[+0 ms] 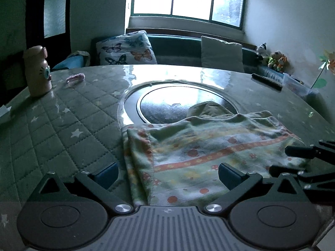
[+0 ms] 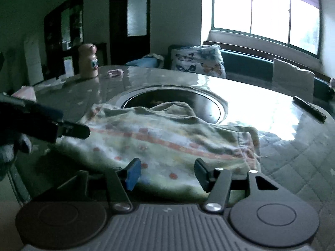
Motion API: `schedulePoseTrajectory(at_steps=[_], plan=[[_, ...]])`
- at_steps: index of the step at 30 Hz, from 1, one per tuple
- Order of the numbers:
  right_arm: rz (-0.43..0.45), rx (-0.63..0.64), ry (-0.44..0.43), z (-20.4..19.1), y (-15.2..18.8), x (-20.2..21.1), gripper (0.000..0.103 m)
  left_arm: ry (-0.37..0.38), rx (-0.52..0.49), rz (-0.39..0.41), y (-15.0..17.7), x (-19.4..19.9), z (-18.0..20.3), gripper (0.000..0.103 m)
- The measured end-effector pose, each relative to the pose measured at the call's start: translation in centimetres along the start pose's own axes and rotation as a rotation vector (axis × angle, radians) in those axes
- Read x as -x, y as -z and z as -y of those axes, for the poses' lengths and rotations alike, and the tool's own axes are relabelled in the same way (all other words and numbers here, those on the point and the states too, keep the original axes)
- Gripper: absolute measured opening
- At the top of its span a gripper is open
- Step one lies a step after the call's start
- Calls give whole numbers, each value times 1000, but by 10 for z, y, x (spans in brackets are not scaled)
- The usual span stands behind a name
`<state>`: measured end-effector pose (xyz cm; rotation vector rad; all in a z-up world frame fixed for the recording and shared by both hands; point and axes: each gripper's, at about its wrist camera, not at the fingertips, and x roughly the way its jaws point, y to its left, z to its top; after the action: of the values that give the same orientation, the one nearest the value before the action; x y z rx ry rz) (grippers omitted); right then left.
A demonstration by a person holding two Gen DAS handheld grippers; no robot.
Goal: Fold clothes
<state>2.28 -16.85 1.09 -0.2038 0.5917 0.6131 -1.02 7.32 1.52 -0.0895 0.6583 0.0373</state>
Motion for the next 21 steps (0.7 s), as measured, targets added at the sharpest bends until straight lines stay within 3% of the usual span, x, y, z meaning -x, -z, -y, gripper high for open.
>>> schedulePoseTrajectory(at_steps=[5,17,21], plan=[[-4,1,9,-2,3,-2,62,-14,7,-14,2,0,0,103],[8,-42,3,0,-2,-2,79,-16,6,-29,5,0,3,103],[5,-33,-7,-5,-4,-6,79,-15,2,-32,6,0,4,103]])
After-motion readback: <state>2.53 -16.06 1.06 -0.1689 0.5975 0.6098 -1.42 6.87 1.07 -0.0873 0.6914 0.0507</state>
